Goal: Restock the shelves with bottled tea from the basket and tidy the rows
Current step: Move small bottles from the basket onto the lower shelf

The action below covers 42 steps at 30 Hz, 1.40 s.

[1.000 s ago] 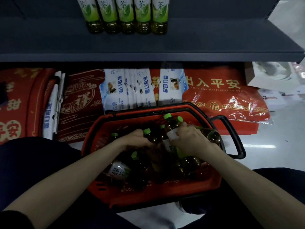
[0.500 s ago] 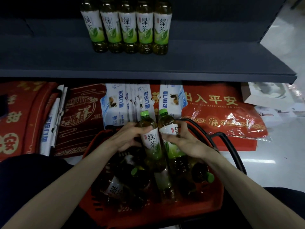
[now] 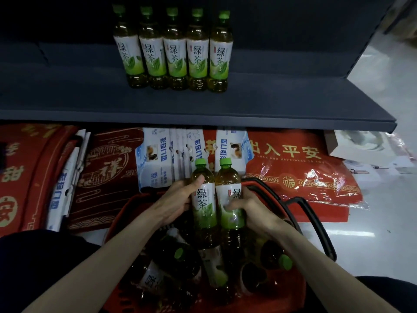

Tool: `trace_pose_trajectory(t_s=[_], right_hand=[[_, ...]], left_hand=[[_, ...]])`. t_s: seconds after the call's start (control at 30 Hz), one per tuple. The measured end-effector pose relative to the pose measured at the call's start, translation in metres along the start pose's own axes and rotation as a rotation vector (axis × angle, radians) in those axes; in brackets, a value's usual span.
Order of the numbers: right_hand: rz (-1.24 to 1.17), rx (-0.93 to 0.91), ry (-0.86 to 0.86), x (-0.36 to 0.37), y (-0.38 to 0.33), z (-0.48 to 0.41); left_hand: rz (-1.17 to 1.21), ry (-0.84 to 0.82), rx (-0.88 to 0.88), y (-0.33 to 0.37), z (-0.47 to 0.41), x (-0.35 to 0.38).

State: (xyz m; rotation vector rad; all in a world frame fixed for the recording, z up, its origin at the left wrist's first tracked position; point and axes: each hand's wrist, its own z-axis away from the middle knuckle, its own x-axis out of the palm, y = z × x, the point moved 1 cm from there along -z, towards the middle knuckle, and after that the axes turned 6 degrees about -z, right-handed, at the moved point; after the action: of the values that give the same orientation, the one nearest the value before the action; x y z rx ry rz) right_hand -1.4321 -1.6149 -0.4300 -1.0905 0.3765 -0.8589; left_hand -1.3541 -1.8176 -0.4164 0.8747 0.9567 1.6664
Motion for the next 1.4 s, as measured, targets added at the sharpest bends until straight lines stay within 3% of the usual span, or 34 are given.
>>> trace_pose_trajectory(t_s=[0.17,0.57,1.03,1.4], right_hand=[[0.065,-0.055,-0.03,0.002,-0.009,0.005],[0.006,-0.331,0.188,0.002,-0.05,0.004],[-0.053,-0.655,0.26,-0.046,-0.189,-0.008],[-0.011,-0.817,0.333,-0.075,-0.246,-0.049]], left_hand=[[-0.036,0.0,0.034,0.012,0.005,0.004],[-0.074,0.001,0.213,0.068,0.004,0.013],[0.003,-0.131,0.513,0.213,-0.038,0.066],[0.017,-0.013,0.744,0.248,-0.11,0.09]])
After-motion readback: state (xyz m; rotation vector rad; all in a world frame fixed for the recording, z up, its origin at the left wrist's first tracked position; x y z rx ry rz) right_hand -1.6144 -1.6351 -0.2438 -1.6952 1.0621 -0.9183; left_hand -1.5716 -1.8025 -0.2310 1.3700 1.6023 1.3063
